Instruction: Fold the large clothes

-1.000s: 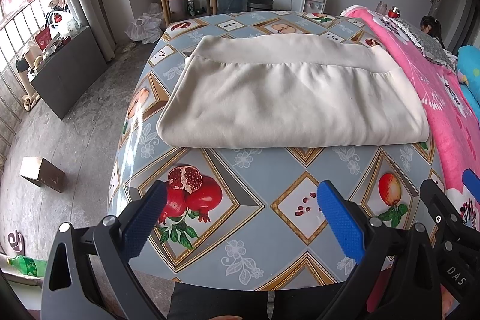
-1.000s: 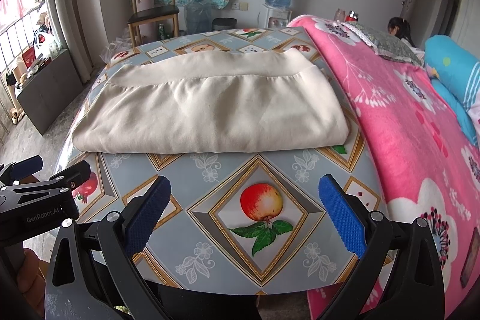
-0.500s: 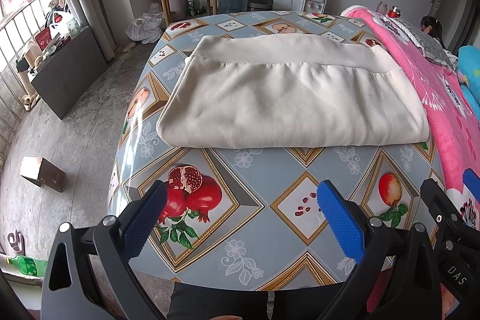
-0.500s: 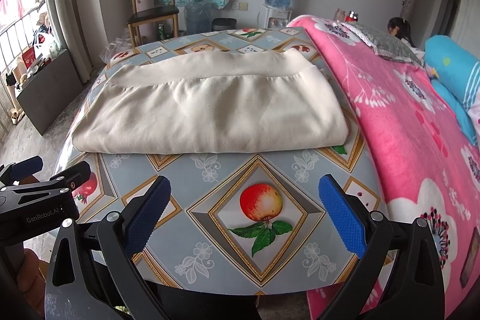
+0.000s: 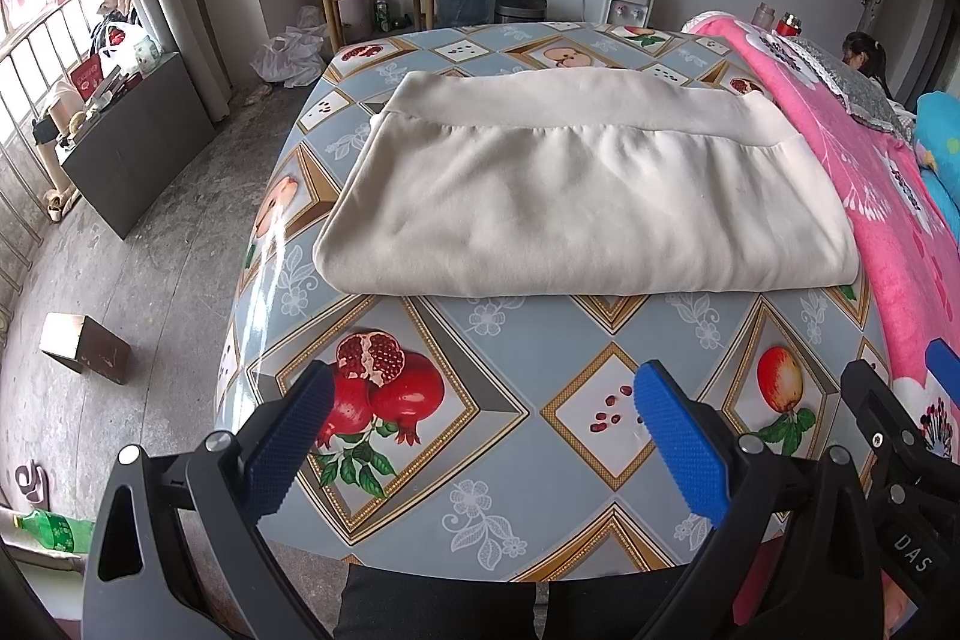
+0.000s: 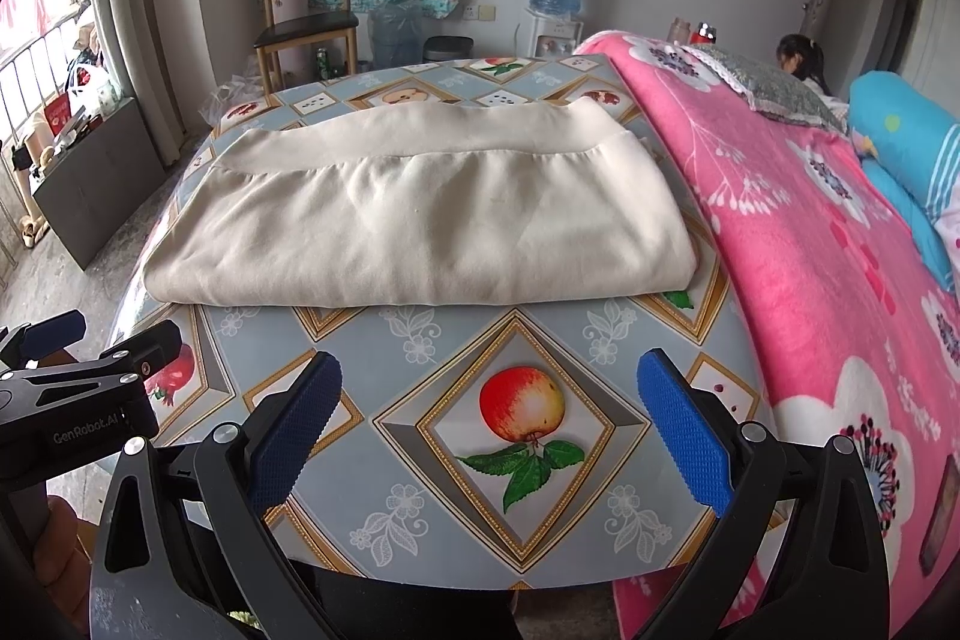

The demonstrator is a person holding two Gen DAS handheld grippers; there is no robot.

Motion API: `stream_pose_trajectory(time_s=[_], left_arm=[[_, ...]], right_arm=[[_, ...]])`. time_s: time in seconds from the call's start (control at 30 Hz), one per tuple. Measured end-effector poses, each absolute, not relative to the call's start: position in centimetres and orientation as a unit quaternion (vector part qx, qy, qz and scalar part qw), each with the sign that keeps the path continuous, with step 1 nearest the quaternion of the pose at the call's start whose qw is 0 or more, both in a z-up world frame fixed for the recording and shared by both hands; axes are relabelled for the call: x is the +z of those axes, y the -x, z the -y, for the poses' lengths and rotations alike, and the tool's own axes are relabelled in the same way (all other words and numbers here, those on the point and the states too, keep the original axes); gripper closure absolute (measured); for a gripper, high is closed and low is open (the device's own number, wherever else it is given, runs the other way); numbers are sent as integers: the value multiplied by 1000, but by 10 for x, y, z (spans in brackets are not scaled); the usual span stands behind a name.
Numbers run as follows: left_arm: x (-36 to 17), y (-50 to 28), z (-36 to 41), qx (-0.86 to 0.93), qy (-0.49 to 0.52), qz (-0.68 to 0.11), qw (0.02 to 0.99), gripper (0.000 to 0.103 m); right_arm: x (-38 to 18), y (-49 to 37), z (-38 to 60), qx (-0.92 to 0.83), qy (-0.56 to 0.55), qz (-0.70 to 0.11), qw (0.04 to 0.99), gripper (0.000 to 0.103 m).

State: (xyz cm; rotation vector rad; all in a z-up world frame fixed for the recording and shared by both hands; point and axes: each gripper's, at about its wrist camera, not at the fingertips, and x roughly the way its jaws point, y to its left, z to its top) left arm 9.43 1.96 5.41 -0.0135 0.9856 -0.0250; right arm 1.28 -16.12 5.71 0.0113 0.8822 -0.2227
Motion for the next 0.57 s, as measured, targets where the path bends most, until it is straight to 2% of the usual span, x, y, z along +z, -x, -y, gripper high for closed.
stream_pose_trajectory(time_s=[0.57], left_arm=[[54,-95,-19,-15,8,-474,880,5]], right_arm=[[57,-13,161,-108,-5,-427,898,7]])
